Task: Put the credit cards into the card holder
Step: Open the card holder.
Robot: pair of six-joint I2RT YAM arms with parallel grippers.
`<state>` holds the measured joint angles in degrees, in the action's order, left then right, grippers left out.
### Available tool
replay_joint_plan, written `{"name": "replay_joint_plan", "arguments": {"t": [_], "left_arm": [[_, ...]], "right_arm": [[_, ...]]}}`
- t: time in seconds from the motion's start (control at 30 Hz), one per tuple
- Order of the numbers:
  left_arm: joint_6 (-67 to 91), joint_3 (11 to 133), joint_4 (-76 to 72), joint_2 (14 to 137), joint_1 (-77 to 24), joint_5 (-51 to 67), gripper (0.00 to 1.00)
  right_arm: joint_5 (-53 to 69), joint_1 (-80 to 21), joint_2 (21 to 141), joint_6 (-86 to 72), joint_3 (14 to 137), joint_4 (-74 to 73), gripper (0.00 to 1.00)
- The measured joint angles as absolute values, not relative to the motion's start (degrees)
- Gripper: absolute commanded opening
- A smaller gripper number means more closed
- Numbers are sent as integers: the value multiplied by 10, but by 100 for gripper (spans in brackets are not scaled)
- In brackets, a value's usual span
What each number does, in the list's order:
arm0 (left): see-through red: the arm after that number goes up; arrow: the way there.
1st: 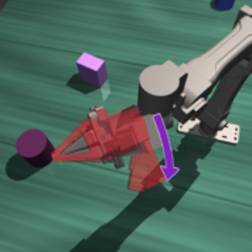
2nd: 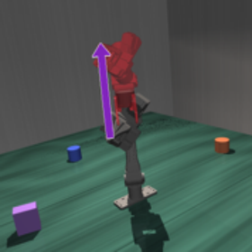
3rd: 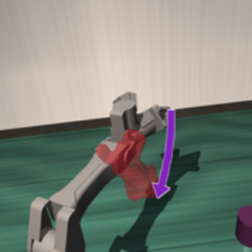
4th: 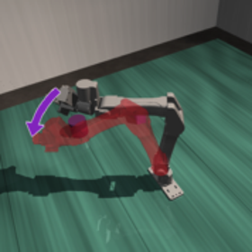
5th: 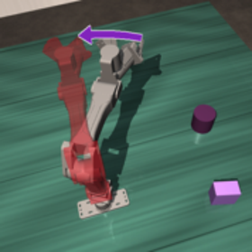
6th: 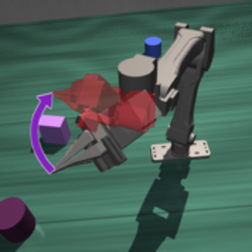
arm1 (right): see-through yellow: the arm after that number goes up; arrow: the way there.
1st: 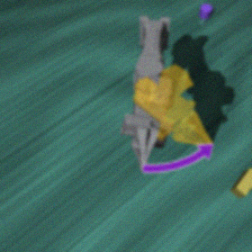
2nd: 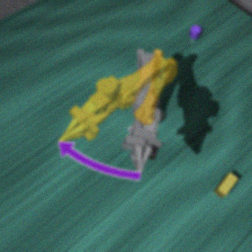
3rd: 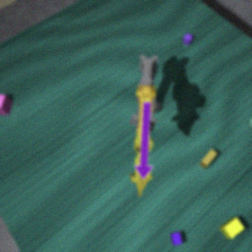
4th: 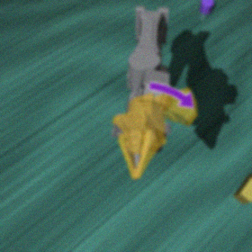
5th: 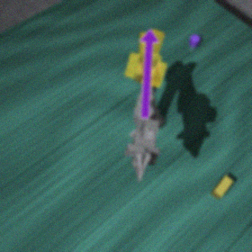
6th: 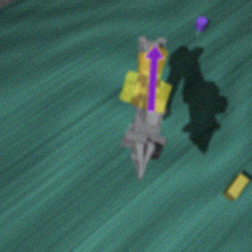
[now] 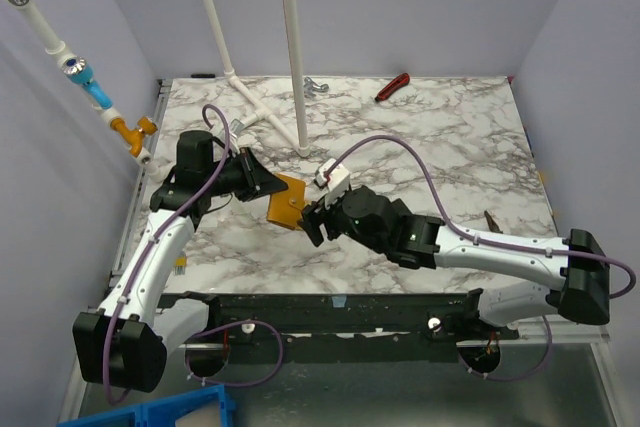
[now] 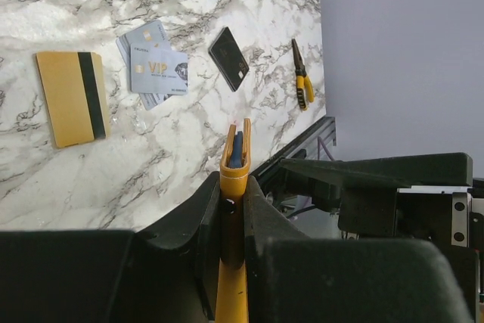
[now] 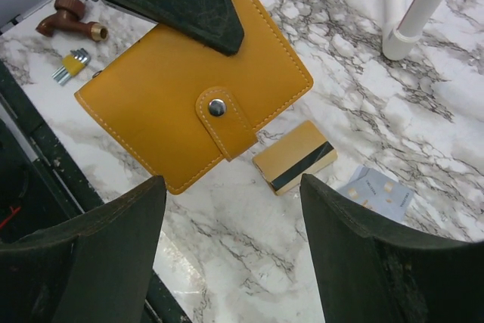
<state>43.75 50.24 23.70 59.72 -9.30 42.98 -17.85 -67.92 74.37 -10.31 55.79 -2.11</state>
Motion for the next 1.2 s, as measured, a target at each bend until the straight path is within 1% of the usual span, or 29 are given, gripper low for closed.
{"name": "replay_joint_plan", "arguments": {"t": [0.13, 0.3, 0.57, 0.83, 0.93, 0.97, 1.0, 1.07, 1.2], "left_arm": [[437, 499, 237, 595, -91, 430, 0], [440, 497, 232, 595, -90, 431, 0], [450, 481, 220, 593, -83, 431, 0], [466, 480, 217, 592, -82, 442, 0], [468, 479, 213, 592, -80, 442, 0], [468, 479, 213, 592, -79, 442, 0], [468, 478, 213, 592, -78, 442, 0], [467, 477, 216, 592, -75, 442, 0], [465, 477, 221, 591, -74, 441, 0]], "right_arm": [[-223, -696, 764, -90, 561, 3, 73], [-269, -715, 790, -68, 562, 39, 68], [-346, -749, 843, -3, 571, 101, 49], [-423, -764, 860, 91, 555, 228, 46], [-436, -768, 882, 117, 554, 264, 46], [-441, -770, 889, 124, 554, 275, 49], [-446, -773, 895, 130, 554, 284, 55], [-454, -776, 901, 135, 554, 290, 62], [-466, -777, 893, 131, 545, 291, 68]]}}
